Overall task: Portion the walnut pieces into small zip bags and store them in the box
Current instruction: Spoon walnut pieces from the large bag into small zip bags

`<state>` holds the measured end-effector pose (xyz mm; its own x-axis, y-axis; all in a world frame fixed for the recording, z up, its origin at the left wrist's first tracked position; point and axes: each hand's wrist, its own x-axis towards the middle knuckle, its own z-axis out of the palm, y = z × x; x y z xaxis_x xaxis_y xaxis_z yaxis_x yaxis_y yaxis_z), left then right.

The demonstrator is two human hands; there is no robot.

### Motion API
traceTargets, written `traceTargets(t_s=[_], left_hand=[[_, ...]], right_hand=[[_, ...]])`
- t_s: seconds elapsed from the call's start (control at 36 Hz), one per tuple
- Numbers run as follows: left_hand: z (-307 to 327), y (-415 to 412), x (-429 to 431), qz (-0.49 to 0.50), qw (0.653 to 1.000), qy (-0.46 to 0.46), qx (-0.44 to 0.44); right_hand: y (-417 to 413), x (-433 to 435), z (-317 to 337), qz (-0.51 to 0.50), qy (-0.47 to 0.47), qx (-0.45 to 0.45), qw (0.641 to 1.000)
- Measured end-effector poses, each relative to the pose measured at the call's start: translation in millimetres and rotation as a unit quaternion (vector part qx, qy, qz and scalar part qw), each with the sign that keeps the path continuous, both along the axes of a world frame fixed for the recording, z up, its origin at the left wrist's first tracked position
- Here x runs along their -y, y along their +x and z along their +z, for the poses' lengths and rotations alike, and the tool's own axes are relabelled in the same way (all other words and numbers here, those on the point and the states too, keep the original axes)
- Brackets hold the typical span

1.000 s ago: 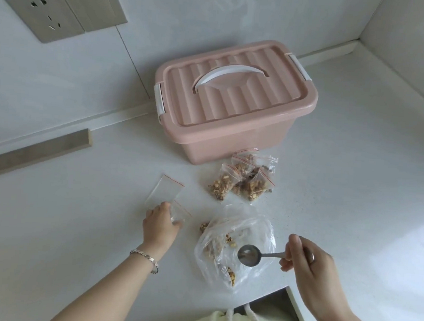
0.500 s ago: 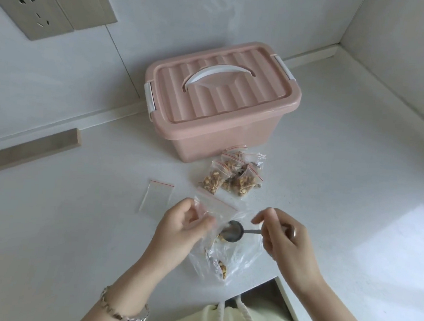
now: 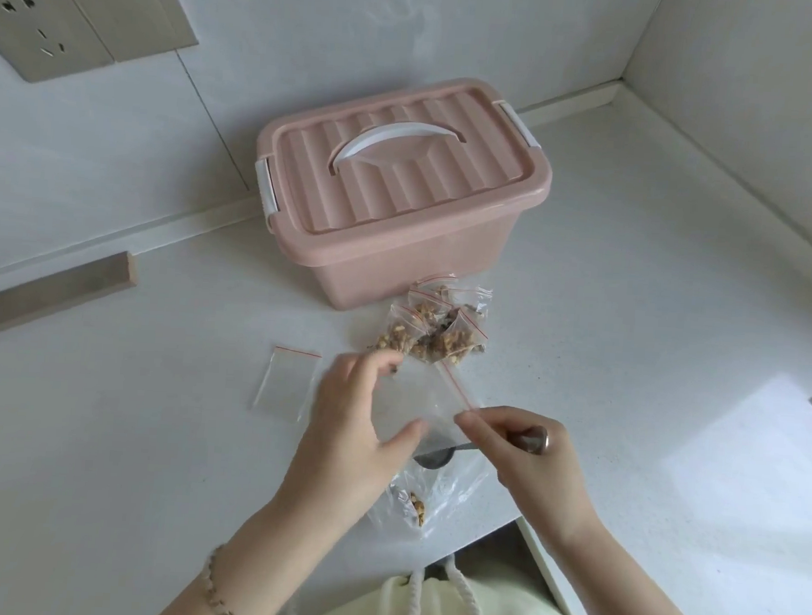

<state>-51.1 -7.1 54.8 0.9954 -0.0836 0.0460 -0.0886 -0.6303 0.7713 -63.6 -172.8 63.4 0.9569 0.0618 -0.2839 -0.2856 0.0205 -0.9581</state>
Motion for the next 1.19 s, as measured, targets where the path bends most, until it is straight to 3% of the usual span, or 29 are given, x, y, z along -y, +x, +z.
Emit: traceTargets(t_s=[0.08, 0.17, 0.25, 0.39, 0.56, 0.75, 0.94, 1.08, 1.19], left_hand=[[1, -5, 7, 0.041, 0.994, 0.015, 0.104], [7, -13, 16, 0.060, 0.992, -0.104, -0.031], [9, -16, 27, 0.063, 0.962, -0.210, -0.162], [11, -18, 31, 0.090, 0.939, -0.264, -0.203], [13, -18, 29, 0.111, 0.899, -0.325, -0.271], [7, -20, 25, 0.120, 0.899, -0.324, -0.268], [6, -22, 22, 0.083, 0.904, -0.332, -0.255], [4, -22, 19, 0.023, 0.926, -0.312, -0.213], [-4, -23, 16, -0.034, 0.951, -0.243, -0.189]], right_hand=[[-2, 1, -11, -0.020, -0.043, 0.012, 0.999], [-6, 0, -17, -0.015, -0.071, 0.020, 0.997], [-10, -4, -14, -0.008, -0.082, 0.048, 0.995], [-18, -8, -14, 0.015, -0.121, 0.077, 0.990], [-21, -5, -17, 0.015, -0.103, 0.098, 0.990], [-23, -6, -21, 0.023, -0.172, 0.124, 0.977], [-25, -3, -23, 0.031, -0.148, 0.115, 0.982], [-25, 1, -22, 0.051, -0.157, 0.107, 0.980], [-24, 3, -18, 0.069, -0.155, 0.099, 0.981]])
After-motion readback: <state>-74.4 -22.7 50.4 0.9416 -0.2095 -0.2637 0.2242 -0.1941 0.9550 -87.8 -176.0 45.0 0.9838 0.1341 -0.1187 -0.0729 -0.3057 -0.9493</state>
